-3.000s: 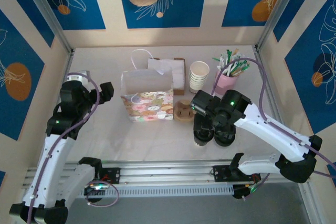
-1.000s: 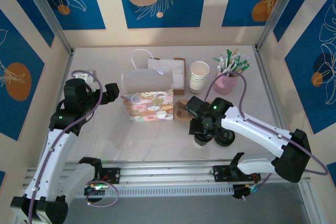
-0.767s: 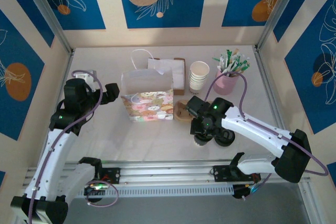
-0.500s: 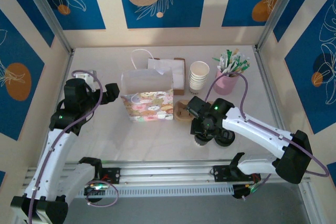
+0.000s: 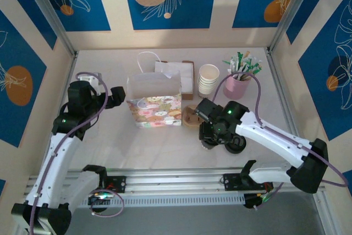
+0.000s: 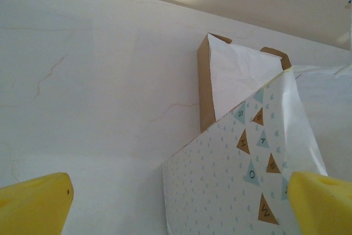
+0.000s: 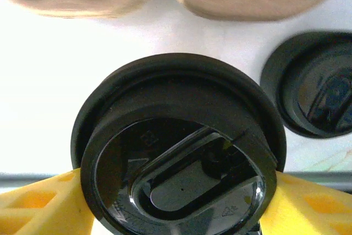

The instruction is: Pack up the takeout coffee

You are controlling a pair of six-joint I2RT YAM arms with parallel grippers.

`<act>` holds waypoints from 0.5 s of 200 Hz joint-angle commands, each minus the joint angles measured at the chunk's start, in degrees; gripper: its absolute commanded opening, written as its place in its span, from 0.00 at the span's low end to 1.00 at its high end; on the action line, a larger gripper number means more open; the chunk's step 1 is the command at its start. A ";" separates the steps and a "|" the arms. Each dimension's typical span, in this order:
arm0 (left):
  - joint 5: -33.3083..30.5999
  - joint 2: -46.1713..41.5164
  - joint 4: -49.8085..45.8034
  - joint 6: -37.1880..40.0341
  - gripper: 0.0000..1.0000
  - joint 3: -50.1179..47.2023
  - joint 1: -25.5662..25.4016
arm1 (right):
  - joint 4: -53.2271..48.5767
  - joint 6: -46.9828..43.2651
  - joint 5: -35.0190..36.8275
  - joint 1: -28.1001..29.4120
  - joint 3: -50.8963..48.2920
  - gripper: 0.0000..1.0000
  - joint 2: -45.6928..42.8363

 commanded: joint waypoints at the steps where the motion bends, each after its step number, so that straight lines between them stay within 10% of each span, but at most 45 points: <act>1: 4.01 1.52 -1.94 1.83 1.00 5.43 0.76 | -3.30 -6.88 0.37 1.72 6.43 0.68 -3.06; 58: 22.43 7.67 -6.19 2.55 0.82 11.47 0.58 | -8.11 -16.92 1.04 4.83 21.16 0.68 -2.79; 100: 24.60 11.23 -12.27 6.48 0.72 13.94 -1.06 | -5.29 -24.55 4.75 5.15 29.33 0.68 -2.52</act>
